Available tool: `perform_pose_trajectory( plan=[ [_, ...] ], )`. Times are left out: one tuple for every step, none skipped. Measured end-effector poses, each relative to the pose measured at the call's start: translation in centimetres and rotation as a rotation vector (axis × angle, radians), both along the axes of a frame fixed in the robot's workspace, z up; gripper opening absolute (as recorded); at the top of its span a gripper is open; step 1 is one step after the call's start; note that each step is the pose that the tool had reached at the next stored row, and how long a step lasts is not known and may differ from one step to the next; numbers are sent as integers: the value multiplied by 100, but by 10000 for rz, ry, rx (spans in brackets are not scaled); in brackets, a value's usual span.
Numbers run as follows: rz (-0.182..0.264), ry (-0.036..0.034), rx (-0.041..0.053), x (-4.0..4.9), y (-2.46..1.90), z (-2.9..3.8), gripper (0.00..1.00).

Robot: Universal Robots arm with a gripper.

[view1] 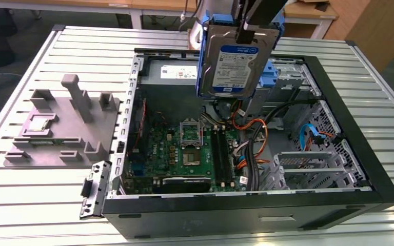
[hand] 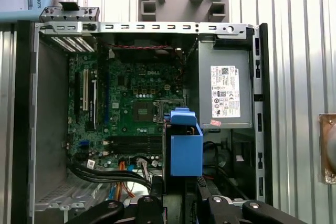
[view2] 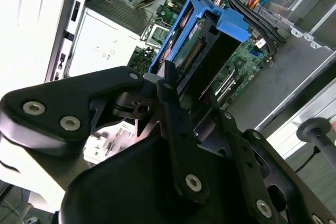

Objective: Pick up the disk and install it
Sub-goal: 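Pick up the disk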

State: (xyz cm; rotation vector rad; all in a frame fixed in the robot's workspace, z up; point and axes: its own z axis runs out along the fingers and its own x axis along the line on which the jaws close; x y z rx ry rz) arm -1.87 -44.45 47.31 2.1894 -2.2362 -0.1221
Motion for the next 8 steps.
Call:
perform_pose_trajectory(
  plan=[
    [0, 0, 0, 0, -8, 0, 35],
    [-1, 0, 0, 0, -16, 0, 35],
    [0, 0, 0, 0, -25, 0, 35],
    [0, 0, 0, 0, -34, 0, 35],
    [0, 0, 0, 0, -45, 0, 35],
    [-1, 0, 1, 0, -55, 0, 35],
    [0, 0, 1, 0, -63, -1, 35],
    [-1, 0, 0, 0, -70, 0, 35]
  ],
)
